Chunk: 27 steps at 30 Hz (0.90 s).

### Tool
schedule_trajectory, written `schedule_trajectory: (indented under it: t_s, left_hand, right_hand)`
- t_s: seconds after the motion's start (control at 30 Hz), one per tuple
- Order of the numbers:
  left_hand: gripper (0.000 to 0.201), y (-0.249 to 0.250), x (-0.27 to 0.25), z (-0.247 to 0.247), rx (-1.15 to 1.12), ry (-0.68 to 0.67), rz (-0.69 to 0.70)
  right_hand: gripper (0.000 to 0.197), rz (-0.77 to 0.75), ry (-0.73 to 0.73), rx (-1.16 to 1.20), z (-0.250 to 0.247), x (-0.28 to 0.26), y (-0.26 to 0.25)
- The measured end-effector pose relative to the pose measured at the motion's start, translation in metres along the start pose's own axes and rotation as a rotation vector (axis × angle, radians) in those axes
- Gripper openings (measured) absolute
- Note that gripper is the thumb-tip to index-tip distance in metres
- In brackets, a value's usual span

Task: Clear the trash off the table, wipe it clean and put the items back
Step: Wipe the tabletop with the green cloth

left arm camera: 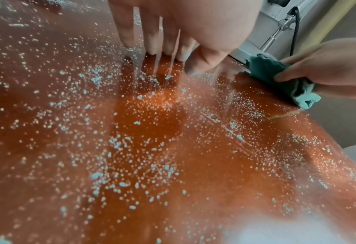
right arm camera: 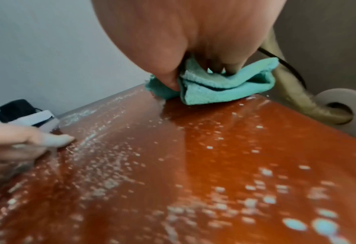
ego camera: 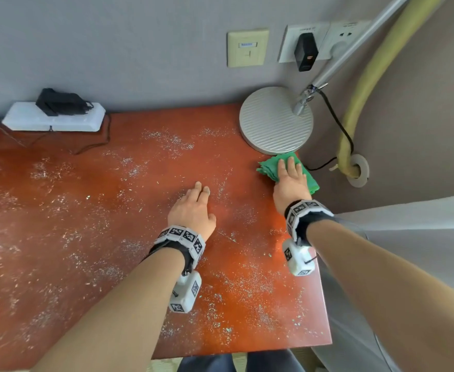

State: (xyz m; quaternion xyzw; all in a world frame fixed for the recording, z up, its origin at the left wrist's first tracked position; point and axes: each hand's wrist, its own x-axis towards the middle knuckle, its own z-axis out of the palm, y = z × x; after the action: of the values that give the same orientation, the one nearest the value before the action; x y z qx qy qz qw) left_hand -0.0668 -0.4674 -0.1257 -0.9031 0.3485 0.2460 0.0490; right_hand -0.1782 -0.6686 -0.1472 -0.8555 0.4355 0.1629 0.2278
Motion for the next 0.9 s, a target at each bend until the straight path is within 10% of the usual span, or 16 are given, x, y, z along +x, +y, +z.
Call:
schedule_trajectory:
  t_s: [0.13, 0.33, 0.53, 0.9]
  left_hand:
    - [0.067, -0.001, 0.000, -0.001, -0.001, -0.008, 0.011]
    - [0.064, -0.018, 0.009, -0.007, 0.005, 0.017, 0.076]
    - [0.069, -0.052, 0.029, -0.023, 0.009, 0.027, -0.018]
    - [0.074, -0.064, 0.035, -0.018, 0.022, -0.010, -0.031]
  right_hand:
    - [0.072, 0.024, 0.011, -0.048, 0.010, -0.001, -0.036]
    - [0.077, -0.375, -0.116, -0.163, 0.031, -0.016, -0.075]
    - [0.071, -0.120, -0.056, -0.093, 0.004, -0.005, -0.042]
    - [0.068, -0.159, -0.059, 0.044, 0.016, 0.033, -0.126]
